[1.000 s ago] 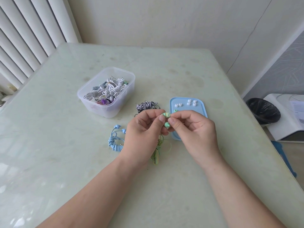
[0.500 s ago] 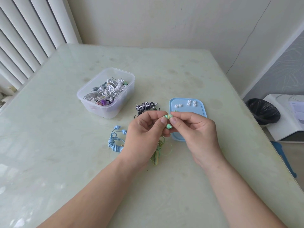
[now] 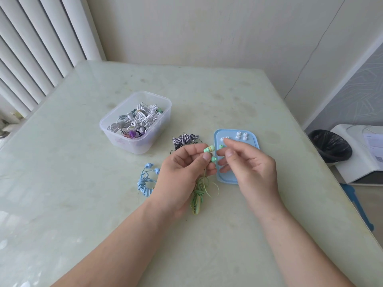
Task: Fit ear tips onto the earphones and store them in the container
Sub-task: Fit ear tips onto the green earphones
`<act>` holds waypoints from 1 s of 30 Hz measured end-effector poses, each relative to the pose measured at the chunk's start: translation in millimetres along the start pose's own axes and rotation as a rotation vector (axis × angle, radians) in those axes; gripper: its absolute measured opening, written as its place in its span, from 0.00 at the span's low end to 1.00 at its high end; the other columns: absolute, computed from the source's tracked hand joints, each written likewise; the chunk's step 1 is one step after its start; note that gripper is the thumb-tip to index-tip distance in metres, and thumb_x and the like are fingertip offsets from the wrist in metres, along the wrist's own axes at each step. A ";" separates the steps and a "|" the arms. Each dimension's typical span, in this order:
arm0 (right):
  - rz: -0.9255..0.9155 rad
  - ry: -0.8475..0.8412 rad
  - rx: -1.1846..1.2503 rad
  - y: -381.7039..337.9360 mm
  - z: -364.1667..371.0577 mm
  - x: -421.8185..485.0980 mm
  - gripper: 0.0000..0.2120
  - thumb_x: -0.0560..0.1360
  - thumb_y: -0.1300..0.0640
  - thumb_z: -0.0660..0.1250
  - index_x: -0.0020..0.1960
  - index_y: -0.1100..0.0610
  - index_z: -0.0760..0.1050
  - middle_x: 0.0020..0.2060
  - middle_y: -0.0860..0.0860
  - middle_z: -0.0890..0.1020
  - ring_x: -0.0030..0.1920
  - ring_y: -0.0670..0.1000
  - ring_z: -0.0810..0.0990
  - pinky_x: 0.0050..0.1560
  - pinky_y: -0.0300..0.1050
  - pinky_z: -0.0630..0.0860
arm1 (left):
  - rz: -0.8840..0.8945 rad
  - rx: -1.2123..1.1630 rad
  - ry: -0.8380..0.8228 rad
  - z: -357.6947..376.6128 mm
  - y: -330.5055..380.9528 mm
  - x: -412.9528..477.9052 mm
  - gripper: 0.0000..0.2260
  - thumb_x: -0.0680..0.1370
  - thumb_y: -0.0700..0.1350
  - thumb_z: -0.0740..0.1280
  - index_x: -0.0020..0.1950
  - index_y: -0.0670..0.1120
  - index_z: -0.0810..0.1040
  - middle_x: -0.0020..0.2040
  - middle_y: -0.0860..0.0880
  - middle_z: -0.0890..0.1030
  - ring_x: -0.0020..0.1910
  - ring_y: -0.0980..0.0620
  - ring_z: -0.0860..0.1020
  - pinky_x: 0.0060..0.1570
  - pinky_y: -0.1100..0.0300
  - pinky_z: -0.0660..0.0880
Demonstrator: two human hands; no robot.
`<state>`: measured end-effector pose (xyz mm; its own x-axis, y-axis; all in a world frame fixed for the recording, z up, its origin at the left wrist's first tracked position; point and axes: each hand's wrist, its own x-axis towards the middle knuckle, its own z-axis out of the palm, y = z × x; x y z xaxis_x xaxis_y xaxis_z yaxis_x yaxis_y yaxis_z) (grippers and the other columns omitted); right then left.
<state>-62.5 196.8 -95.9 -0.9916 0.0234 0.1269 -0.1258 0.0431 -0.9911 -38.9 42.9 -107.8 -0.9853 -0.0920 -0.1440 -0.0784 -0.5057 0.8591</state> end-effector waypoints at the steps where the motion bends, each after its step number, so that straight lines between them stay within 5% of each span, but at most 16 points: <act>1: -0.011 0.069 -0.106 -0.5 -2.1 6.5 0.10 0.79 0.65 0.69 0.57 0.56 0.84 0.43 0.49 0.88 0.42 0.47 0.86 0.46 0.41 0.81 | -0.007 -0.018 0.005 -0.2 0.4 0.5 0.08 0.81 0.33 0.68 0.59 0.37 0.81 0.44 0.43 0.84 0.40 0.47 0.82 0.49 0.53 0.80; 4: -0.060 0.095 -0.483 -1.2 -5.5 34.3 0.05 0.77 0.60 0.72 0.48 0.51 0.85 0.38 0.41 0.85 0.36 0.42 0.81 0.43 0.36 0.75 | -0.024 -0.048 0.010 -1.6 1.8 1.9 0.10 0.80 0.31 0.68 0.61 0.35 0.80 0.44 0.43 0.83 0.41 0.46 0.83 0.50 0.54 0.81; 7: -0.067 -0.043 -0.759 5.9 -5.2 58.3 0.05 0.75 0.56 0.75 0.51 0.53 0.85 0.43 0.48 0.83 0.40 0.47 0.80 0.48 0.41 0.76 | -0.034 -0.069 0.007 -2.2 2.4 1.0 0.13 0.80 0.31 0.68 0.64 0.33 0.78 0.46 0.41 0.83 0.43 0.46 0.84 0.51 0.54 0.82; 12: -0.129 -0.116 -0.899 16.1 -2.5 69.7 0.01 0.74 0.59 0.74 0.44 0.55 0.85 0.43 0.50 0.81 0.43 0.51 0.81 0.49 0.49 0.79 | -0.060 -0.106 -0.002 -3.1 7.4 0.6 0.14 0.79 0.31 0.69 0.65 0.35 0.78 0.48 0.41 0.85 0.45 0.46 0.86 0.52 0.55 0.83; 16: -0.064 -0.042 -0.606 4.3 -6.0 55.1 0.04 0.74 0.62 0.74 0.44 0.55 0.85 0.38 0.44 0.85 0.36 0.42 0.81 0.44 0.36 0.77 | -0.069 -0.119 0.003 -4.4 9.4 0.8 0.15 0.79 0.31 0.69 0.66 0.35 0.77 0.48 0.41 0.85 0.45 0.47 0.86 0.54 0.54 0.83; 21: 0.203 -0.109 0.111 -8.3 -6.1 20.9 0.07 0.72 0.70 0.75 0.49 0.62 0.84 0.37 0.58 0.86 0.38 0.54 0.84 0.42 0.45 0.80 | -0.027 -0.096 0.015 -3.6 9.8 1.5 0.16 0.78 0.30 0.70 0.66 0.35 0.77 0.49 0.38 0.82 0.47 0.42 0.83 0.44 0.57 0.82; 30: 0.299 -0.206 0.402 -7.7 -5.3 9.2 0.10 0.69 0.65 0.72 0.50 0.66 0.82 0.40 0.60 0.85 0.36 0.53 0.83 0.40 0.44 0.81 | 0.040 -0.005 -0.003 -2.0 5.6 -0.2 0.14 0.76 0.29 0.72 0.61 0.36 0.80 0.47 0.41 0.84 0.41 0.50 0.84 0.43 0.61 0.79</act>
<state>-70.5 202.0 -86.8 -0.9659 -0.2218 -0.1336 0.2019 -0.3219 -0.9250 -38.9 38.4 -103.9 -0.9881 -0.1094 -0.1082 -0.0383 -0.5058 0.8618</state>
